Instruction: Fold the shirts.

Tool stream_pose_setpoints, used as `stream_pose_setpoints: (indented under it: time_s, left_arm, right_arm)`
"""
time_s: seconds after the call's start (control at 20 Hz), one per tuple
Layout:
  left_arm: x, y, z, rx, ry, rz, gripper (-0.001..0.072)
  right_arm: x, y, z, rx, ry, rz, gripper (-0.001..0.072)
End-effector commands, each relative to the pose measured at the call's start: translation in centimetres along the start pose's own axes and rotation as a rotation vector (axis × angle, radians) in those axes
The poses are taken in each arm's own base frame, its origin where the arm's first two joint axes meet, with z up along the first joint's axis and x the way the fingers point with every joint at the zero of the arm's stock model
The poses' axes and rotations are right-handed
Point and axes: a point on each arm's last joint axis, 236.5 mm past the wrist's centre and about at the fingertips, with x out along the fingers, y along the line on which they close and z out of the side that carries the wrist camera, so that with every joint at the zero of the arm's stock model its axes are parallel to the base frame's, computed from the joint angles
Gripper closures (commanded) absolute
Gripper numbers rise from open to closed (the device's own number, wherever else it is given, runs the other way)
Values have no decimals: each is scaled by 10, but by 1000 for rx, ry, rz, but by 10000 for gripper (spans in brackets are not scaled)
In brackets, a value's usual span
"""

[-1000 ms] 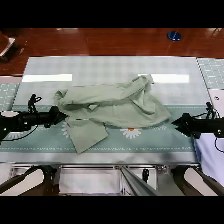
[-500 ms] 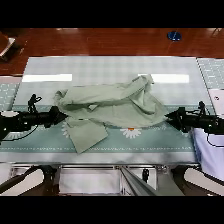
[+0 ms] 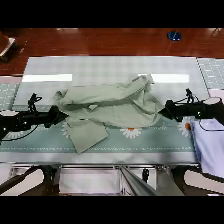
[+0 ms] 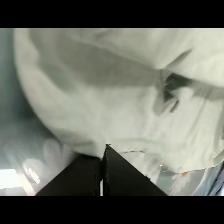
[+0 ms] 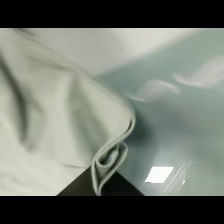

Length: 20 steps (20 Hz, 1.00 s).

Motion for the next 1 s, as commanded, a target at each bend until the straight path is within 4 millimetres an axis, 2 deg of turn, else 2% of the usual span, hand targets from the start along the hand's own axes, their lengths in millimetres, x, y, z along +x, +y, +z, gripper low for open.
stream_pose_setpoints:
  time_s: [0.0, 0.05, 0.1, 0.2, 0.25, 0.3, 0.35, 0.4, 0.45, 0.55, 0.65, 0.75, 0.85, 0.95]
  left_arm:
    - [-26, -58, 30, 91, -97, -134, 681]
    - [-48, -98, 49, 157, -180, -223, 681]
    - [-81, -145, 68, 230, -286, -321, 681]
    - [-158, -229, 92, 381, -508, -461, 681]
    - [-200, -264, 99, 461, -629, -484, 681]
    - [-238, -293, 101, 528, -737, -499, 681]
    - [-276, -321, 97, 599, -827, -516, 681]
    - [-311, -348, 85, 680, -899, -534, 681]
    - [-338, -367, 72, 760, -958, -524, 681]
    - [-380, -391, 43, 903, -1064, -447, 681]
    - [-408, -397, 15, 997, -1152, -324, 681]
    - [-428, -389, -8, 1047, -1235, -179, 681]
    - [-444, -368, -27, 1055, -1298, -11, 681]
    - [-458, -346, -46, 1052, -1338, 145, 681]
  right_arm:
    - [-48, 65, 25, -197, -49, 39, 693]
    - [-79, 90, 43, -273, -131, 28, 693]
    - [-118, 121, 58, -357, -230, 19, 693]
    - [-196, 181, 71, -508, -424, 23, 693]
    - [-240, 211, 66, -590, -527, 18, 693]
    - [-275, 231, 57, -646, -611, 6, 693]
    - [-310, 248, 44, -690, -704, -4, 693]
    - [-337, 262, 27, -733, -773, 1, 693]
    - [-360, 271, 10, -771, -835, -7, 693]
    - [-399, 279, -26, -831, -946, -39, 693]
    - [-426, 277, -60, -850, -1031, -69, 693]
    - [-441, 270, -94, -852, -1071, -88, 693]
    - [-452, 263, -122, -855, -1110, -103, 693]
    - [-464, 250, -141, -825, -1153, -136, 693]
